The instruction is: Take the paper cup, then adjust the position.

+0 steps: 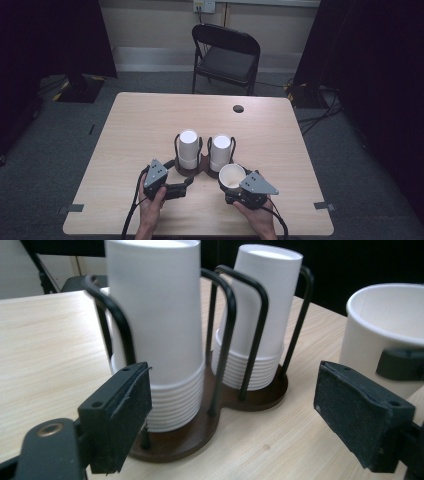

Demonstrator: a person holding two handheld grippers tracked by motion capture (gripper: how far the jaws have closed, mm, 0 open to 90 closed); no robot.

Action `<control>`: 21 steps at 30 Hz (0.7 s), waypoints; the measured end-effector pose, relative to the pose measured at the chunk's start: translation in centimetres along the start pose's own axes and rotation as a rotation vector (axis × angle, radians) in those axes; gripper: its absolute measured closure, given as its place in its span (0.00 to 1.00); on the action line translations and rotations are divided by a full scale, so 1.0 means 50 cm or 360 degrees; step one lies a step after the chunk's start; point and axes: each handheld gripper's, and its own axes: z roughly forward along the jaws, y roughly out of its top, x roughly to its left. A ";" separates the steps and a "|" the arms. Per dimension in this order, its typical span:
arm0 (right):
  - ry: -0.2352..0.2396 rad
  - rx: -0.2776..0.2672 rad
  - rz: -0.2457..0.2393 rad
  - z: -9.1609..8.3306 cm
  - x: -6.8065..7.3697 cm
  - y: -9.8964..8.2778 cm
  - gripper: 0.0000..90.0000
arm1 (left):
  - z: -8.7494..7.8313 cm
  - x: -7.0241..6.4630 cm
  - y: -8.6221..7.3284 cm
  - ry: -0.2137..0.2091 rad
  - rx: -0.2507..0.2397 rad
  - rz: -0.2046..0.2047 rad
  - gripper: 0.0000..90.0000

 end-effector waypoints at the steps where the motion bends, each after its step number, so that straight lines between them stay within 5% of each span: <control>1: -0.0009 -0.0002 0.0007 0.000 -0.005 0.000 0.27 | 0.000 0.001 -0.004 0.0019 0.0005 0.0006 0.17; 11: -0.0089 -0.0034 0.0127 -0.014 -0.063 0.002 0.27 | -0.002 -0.001 -0.033 0.0185 -0.0016 0.0036 0.17; 21: -0.0178 -0.0046 0.0203 -0.018 -0.125 0.009 0.28 | -0.001 0.016 -0.053 0.0248 0.0001 0.0014 0.17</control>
